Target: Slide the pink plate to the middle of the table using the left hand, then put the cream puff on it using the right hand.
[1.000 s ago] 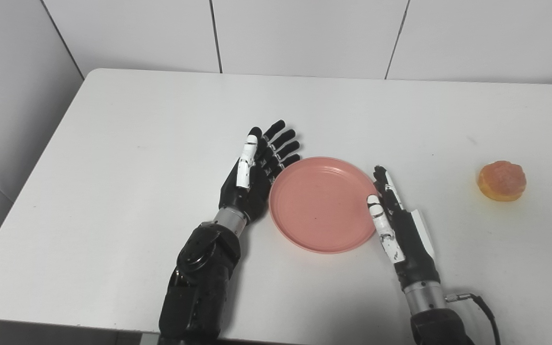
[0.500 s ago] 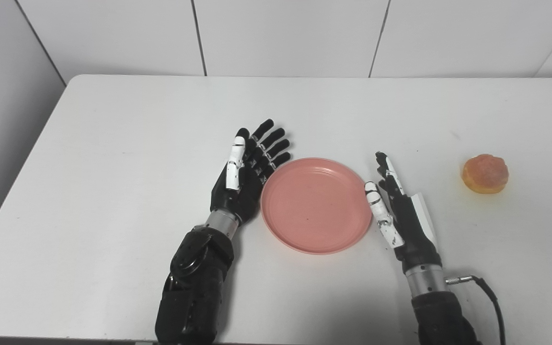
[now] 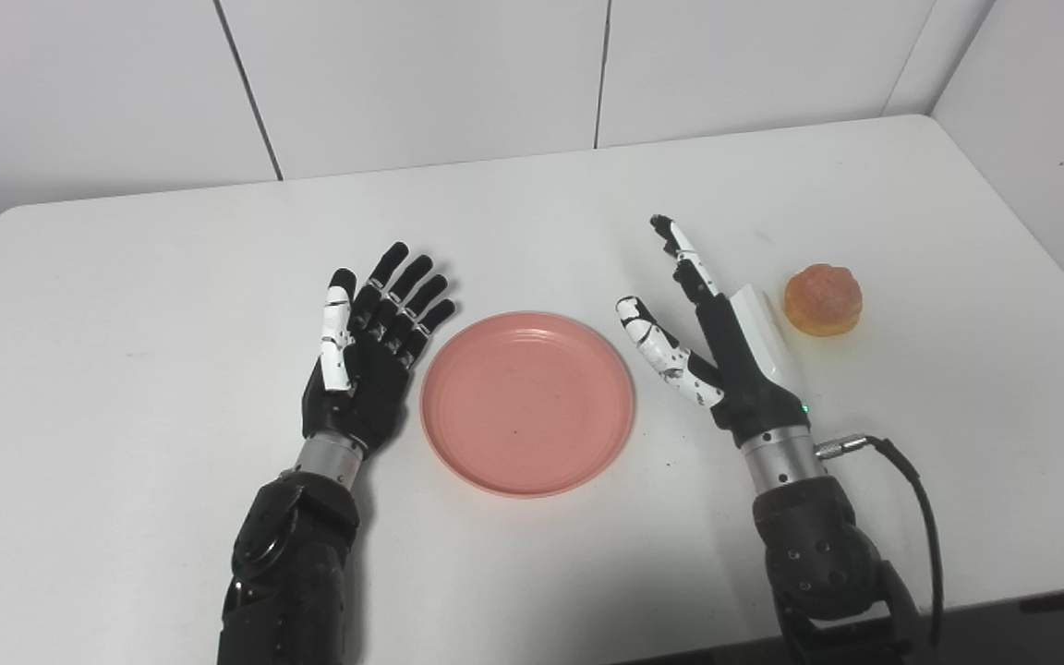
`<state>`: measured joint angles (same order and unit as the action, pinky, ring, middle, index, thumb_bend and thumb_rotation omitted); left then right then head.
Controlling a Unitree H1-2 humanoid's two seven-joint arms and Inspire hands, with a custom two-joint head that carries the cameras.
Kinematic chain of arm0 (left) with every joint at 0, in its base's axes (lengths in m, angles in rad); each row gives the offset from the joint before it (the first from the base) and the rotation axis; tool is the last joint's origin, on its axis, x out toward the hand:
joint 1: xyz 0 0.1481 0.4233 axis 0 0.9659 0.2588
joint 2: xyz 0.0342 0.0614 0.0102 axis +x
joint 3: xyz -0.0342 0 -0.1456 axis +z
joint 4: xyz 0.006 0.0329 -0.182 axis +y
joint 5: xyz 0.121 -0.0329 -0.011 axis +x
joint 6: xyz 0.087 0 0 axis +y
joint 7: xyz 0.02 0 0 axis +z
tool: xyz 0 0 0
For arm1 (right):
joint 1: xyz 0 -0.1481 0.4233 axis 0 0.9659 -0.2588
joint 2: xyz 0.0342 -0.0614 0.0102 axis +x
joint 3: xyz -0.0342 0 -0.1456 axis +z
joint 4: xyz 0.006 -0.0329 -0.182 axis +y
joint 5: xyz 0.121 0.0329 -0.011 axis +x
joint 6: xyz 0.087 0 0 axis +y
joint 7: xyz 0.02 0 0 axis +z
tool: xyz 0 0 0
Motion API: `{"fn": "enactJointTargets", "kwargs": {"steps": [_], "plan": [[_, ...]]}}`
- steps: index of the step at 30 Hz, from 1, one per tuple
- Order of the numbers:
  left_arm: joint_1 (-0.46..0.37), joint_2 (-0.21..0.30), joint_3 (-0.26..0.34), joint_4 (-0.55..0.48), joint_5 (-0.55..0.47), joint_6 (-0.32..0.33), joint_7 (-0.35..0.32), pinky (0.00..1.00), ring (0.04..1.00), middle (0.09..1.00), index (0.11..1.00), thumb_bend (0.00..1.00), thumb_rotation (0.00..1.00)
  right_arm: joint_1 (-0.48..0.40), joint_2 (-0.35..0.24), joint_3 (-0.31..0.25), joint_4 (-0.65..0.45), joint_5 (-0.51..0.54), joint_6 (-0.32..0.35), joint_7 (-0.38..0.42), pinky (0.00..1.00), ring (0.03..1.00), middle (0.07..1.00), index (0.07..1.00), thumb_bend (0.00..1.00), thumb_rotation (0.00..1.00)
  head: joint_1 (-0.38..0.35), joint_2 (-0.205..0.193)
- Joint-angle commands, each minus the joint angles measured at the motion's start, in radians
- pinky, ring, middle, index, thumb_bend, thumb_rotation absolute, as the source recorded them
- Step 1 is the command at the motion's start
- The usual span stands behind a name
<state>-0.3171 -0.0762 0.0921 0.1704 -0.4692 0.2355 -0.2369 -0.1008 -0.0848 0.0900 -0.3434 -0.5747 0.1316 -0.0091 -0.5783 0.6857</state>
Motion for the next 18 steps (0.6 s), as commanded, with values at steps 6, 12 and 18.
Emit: {"fn": "enactJointTargets", "kwargs": {"steps": [6, 12, 18], "plan": [[0.009, 0.043, 0.032, 0.13, -0.021, -0.013, -0.038, 0.86, 0.876, 0.889, 0.887, 0.43, 1.0, -0.059, -0.029, -0.033, -0.052, -0.045, -0.007, -0.022, 0.88, 0.931, 0.951, 0.937, 0.48, 0.78, -0.072, -0.031], [-0.008, 0.056, 0.051, 0.176, -0.044, -0.017, -0.062, 0.87, 0.875, 0.881, 0.879, 0.43, 1.0, -0.082, -0.082, -0.072, -0.061, -0.117, -0.021, -0.042, 0.84, 0.911, 0.946, 0.934, 0.56, 0.75, -0.115, -0.043], [-0.017, 0.058, 0.063, 0.191, -0.053, -0.003, -0.061, 0.87, 0.871, 0.874, 0.869, 0.43, 1.0, -0.103, -0.144, -0.119, -0.072, -0.205, -0.006, -0.059, 0.82, 0.906, 0.941, 0.931, 0.63, 0.65, -0.125, -0.046]]}}
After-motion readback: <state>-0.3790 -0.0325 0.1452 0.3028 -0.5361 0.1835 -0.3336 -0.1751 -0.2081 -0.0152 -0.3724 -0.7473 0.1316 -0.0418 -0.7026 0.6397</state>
